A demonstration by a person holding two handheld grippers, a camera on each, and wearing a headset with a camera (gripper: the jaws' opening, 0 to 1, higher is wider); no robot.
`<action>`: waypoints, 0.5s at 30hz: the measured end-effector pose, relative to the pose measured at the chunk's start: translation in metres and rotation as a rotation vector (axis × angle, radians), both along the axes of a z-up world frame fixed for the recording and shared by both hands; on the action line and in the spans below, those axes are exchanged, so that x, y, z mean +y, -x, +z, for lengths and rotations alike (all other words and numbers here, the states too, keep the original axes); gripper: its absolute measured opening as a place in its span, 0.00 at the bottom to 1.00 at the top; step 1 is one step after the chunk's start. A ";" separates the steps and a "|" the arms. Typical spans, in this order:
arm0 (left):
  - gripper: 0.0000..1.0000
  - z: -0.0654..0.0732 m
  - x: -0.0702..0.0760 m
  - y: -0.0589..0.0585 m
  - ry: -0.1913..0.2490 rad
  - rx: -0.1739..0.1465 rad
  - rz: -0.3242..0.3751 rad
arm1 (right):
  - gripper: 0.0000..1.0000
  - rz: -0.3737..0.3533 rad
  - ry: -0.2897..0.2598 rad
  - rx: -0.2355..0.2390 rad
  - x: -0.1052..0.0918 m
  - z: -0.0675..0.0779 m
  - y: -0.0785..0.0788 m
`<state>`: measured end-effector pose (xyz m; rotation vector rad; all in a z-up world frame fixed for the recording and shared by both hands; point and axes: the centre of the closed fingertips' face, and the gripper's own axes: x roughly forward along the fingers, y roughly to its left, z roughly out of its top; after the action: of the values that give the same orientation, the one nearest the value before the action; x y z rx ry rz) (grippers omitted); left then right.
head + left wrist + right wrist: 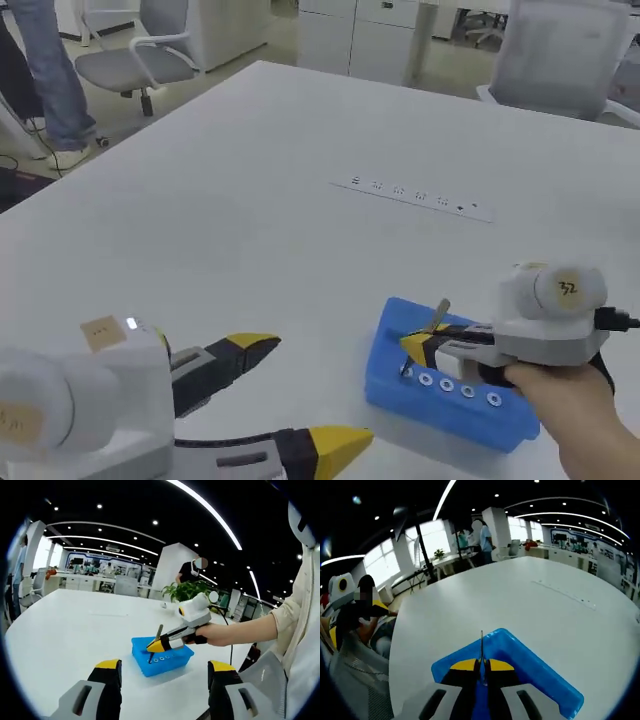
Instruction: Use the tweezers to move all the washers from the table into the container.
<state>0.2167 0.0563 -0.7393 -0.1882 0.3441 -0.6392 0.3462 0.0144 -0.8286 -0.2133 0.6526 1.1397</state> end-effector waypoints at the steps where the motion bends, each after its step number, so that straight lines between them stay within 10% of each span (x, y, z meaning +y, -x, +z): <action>1: 0.64 -0.001 0.001 -0.001 -0.029 0.001 -0.012 | 0.04 0.013 0.000 -0.011 0.000 0.001 0.001; 10: 0.43 0.012 -0.005 -0.011 -0.143 -0.021 -0.151 | 0.04 0.079 -0.026 -0.208 -0.005 0.044 0.012; 15: 0.34 0.019 -0.013 -0.012 -0.141 -0.025 -0.210 | 0.04 0.140 -0.052 -0.234 -0.012 0.066 0.039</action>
<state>0.2288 0.0436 -0.7204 -0.0091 0.3866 -0.8204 0.3072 0.0021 -0.7622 -0.3464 0.4046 1.2422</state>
